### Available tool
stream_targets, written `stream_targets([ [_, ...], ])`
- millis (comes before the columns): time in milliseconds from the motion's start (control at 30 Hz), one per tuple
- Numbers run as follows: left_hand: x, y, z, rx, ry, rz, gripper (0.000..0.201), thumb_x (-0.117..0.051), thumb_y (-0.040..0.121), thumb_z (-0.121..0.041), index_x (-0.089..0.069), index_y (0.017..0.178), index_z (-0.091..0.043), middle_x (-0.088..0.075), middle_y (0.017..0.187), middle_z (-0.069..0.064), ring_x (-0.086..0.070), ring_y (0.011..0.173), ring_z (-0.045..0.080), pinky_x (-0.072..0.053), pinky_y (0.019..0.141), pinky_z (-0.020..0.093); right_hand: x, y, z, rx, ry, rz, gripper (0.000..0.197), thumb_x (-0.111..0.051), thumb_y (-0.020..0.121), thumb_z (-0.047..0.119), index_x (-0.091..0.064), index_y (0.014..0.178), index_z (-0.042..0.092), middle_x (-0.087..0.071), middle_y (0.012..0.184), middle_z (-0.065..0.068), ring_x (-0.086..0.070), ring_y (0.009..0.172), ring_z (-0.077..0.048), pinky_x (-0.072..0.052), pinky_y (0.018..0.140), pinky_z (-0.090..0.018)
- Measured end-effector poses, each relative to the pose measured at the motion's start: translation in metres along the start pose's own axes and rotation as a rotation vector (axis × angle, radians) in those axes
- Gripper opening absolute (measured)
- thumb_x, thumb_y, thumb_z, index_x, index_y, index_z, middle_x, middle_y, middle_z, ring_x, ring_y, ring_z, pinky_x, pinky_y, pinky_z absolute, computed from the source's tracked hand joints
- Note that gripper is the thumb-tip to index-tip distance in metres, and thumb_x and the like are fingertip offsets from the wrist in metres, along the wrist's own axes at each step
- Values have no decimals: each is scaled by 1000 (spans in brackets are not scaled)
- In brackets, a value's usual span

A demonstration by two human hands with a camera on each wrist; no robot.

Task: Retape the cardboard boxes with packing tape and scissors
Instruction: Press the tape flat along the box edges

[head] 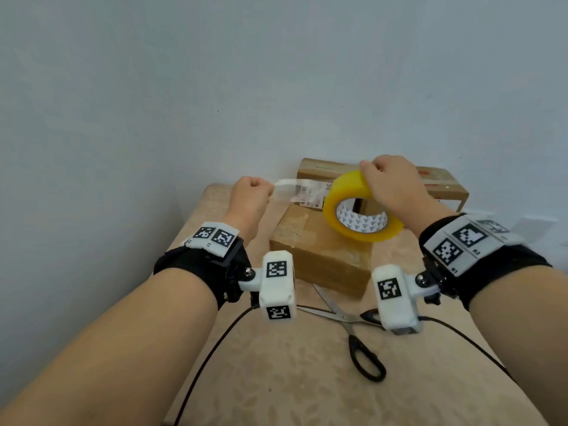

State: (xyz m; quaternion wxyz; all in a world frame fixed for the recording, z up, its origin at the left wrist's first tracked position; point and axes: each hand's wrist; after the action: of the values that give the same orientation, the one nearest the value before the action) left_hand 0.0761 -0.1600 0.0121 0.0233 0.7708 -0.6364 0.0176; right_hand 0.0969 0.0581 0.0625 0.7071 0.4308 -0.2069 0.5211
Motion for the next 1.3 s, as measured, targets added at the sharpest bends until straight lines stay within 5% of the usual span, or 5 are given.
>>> stream_targets([
  [233,-12,2,-3,242,29,161,13,-49,98,-19,-49,85,-16,-45,86,-2,-44,78,13,-42,82,34,3,10,-22,-527,534,163,21,-60,90,33,-52,74,21,-49,71,2,-46,59,-13,-39,51,-24],
  [600,-32,-15,-18,44,372,329,12,-45,98,-15,-52,87,-13,-46,84,-1,-45,78,12,-35,58,17,4,-39,-64,-932,913,202,24,-60,84,36,-59,103,21,-56,86,-5,-53,52,-13,-49,43,-24],
  [733,-33,-15,-8,93,432,349,10,-51,95,-18,-53,85,-17,-53,84,0,-49,87,19,-39,65,25,-4,-38,-92,-908,808,205,83,-71,46,49,-52,122,21,-50,116,-3,-51,100,-24,-47,92,-48],
  [900,-30,-20,-5,122,310,298,15,-49,97,-22,-52,82,-22,-57,84,1,-54,75,16,-44,66,29,7,-53,-57,-979,862,303,24,-54,91,35,-63,88,13,-55,68,-4,-48,39,-14,-42,35,-21],
  [1300,-9,-40,-11,16,-44,264,17,-45,99,-21,-43,82,-22,-51,85,-1,-46,84,16,-32,66,28,33,-49,-26,-590,588,254,39,-61,89,46,-69,85,8,-48,47,-5,-44,35,-17,-39,42,-24],
])
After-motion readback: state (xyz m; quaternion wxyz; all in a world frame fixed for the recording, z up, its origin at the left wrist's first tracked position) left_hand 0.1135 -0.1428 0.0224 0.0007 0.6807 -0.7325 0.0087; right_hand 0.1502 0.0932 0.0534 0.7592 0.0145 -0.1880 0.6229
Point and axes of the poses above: each hand's wrist, its own y-axis towards the middle knuckle, its own x-axis out of the back of the hand, z = x × y
